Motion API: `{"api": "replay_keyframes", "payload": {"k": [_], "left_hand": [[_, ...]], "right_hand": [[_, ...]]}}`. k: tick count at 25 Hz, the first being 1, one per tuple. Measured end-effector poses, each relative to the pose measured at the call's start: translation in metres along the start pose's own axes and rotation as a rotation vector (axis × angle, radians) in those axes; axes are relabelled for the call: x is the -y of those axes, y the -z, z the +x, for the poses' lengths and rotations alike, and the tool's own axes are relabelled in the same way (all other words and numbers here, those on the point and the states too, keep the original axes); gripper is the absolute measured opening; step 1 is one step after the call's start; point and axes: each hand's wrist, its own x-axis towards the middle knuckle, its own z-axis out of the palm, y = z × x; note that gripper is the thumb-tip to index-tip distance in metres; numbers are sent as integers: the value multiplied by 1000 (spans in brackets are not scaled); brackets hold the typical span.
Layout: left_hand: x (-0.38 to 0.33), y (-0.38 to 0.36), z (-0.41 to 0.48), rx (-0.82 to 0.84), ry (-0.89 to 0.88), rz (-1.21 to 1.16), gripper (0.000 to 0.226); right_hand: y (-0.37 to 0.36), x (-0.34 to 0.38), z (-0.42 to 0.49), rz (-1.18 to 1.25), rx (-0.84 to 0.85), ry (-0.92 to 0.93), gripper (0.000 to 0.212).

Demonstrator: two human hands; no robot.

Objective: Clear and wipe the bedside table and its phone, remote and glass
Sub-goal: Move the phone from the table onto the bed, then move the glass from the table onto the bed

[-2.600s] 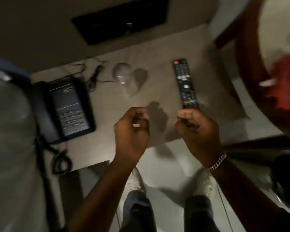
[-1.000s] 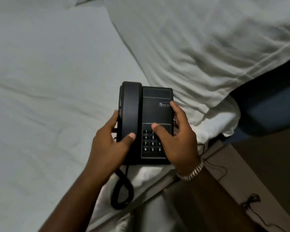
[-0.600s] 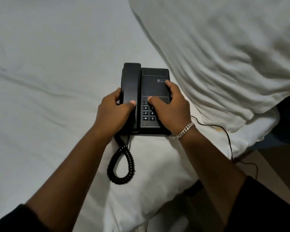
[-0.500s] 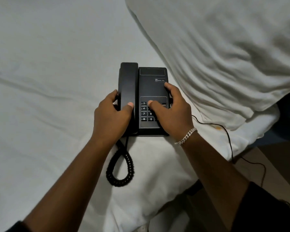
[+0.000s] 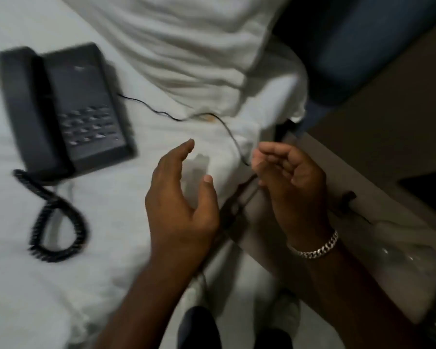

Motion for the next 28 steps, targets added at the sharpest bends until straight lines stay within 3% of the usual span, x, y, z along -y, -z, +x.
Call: {"api": "replay_keyframes", "payload": {"k": [4,8,12,14,19,24,28], "left_hand": [[-20,-96,-51,237,38,-34,41],[-46,-205,-121,496,68,-107,40],[-50,-284,-172,767,35,-69,59],[-48,-311,-191,850,-6,-17,71],[-38,-343,-205,815,-74,32,74],[-37,-329,-197,705,-111,41,67],[-47,-271,-169,575,-107,19,66]], "right_hand": [[112,-42,-10,15,-224,-76,13],[239,-87,-27,-174,-408,-99,12],[326,-117,-35,-467,-505,38,11],[351,-134,-33,-440,-538,20,12],[355,-166,-24,-134,-321,-354,25],[331,-157,-25,-129,-251,-337,34],[285,-116,-30,-138,-188,-223,38]]}}
